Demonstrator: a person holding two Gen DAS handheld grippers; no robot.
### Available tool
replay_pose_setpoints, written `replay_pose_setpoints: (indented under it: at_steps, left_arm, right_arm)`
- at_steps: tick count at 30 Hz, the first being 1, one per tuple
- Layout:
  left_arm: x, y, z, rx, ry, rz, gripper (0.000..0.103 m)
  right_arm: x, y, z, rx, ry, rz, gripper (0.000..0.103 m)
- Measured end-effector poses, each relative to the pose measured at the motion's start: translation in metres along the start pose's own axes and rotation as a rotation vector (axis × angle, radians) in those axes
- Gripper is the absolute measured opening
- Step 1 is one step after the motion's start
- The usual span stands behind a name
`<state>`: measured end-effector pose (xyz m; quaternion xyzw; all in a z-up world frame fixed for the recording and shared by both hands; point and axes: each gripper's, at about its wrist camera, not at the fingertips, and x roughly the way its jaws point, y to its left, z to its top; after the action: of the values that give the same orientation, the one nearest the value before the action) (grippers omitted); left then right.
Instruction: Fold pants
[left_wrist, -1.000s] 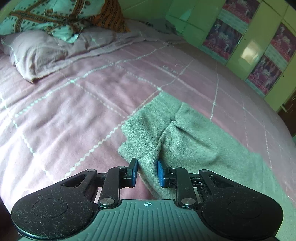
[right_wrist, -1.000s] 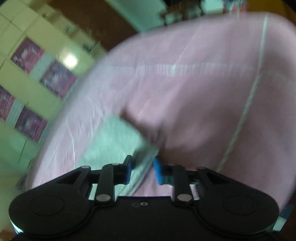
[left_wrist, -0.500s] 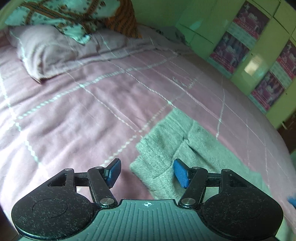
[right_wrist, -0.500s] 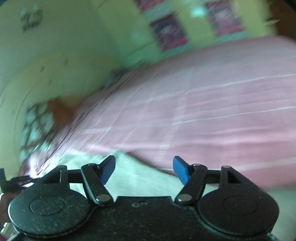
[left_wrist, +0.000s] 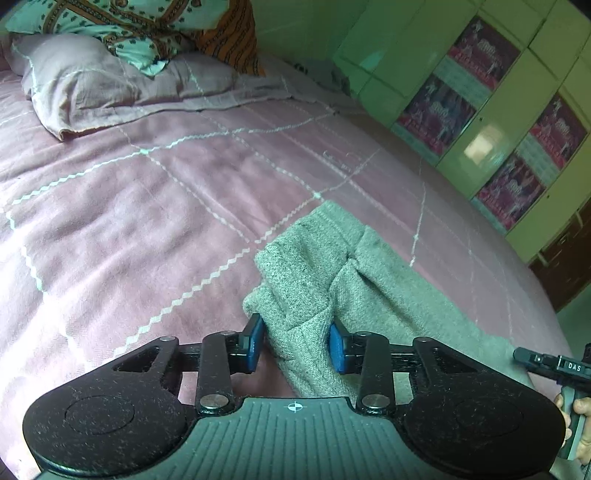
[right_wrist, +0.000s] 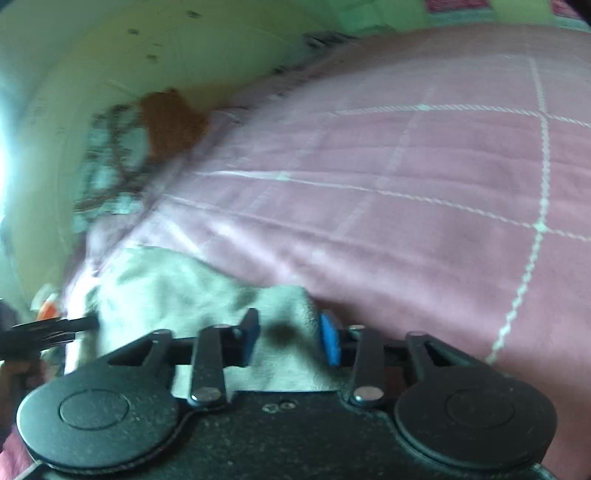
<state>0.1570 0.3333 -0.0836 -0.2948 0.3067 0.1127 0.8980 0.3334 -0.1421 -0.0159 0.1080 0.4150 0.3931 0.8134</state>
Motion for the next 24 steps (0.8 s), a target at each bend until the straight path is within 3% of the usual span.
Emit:
replay_pose_setpoints:
  at_steps: [3, 6, 7, 8, 9, 10, 12, 14, 16, 18, 20, 21, 24]
  left_arm:
    - [0.002, 0.005, -0.001, -0.007, 0.008, -0.013, 0.036]
    - [0.006, 0.012, 0.003, -0.045, 0.029, -0.034, 0.037]
    - [0.004, 0.011, 0.004, -0.043, 0.012, -0.031, 0.032]
    - [-0.003, 0.008, 0.003, -0.047, -0.033, -0.036, 0.030]
    - [-0.009, 0.004, 0.001, -0.038, -0.065, -0.025, 0.029]
    - [-0.009, 0.001, -0.001, -0.013, -0.071, 0.001, 0.028]
    - [0.003, 0.006, -0.008, -0.013, -0.030, 0.021, 0.030]
    - [0.003, 0.012, -0.008, -0.018, -0.022, 0.018, 0.040]
    - [-0.006, 0.010, -0.003, 0.035, -0.008, 0.052, 0.066]
    - [-0.025, 0.014, 0.000, 0.060, -0.023, 0.070, 0.070]
    - [-0.050, 0.006, 0.003, 0.084, -0.099, 0.148, 0.069]
    - [-0.058, -0.006, 0.005, 0.123, -0.145, 0.148, 0.069]
    - [-0.045, -0.065, 0.013, 0.229, -0.131, 0.035, 0.069]
  right_arm:
    - [0.004, -0.002, 0.008, 0.007, 0.036, 0.086, 0.033]
    - [0.029, -0.004, 0.020, 0.023, 0.085, 0.042, 0.039]
    - [0.037, -0.007, 0.022, 0.046, 0.093, 0.027, 0.036]
    - [0.043, -0.007, 0.024, 0.061, 0.091, 0.021, 0.016]
    - [0.044, 0.001, 0.027, 0.024, 0.072, -0.023, 0.005]
    - [0.043, 0.011, 0.029, -0.027, 0.033, -0.066, 0.005]
    - [0.030, 0.022, 0.029, -0.032, -0.066, -0.068, 0.004]
    - [0.052, 0.008, 0.019, -0.001, 0.042, -0.164, 0.004]
    - [0.051, 0.006, 0.013, 0.005, 0.022, -0.171, 0.006]
    - [0.036, 0.009, 0.013, 0.044, -0.036, -0.180, 0.017]
    - [0.006, 0.016, 0.006, 0.042, -0.138, -0.191, 0.017]
    - [-0.009, 0.019, 0.001, 0.029, -0.167, -0.198, 0.017]
    - [-0.035, 0.036, -0.021, -0.033, -0.201, -0.243, 0.020]
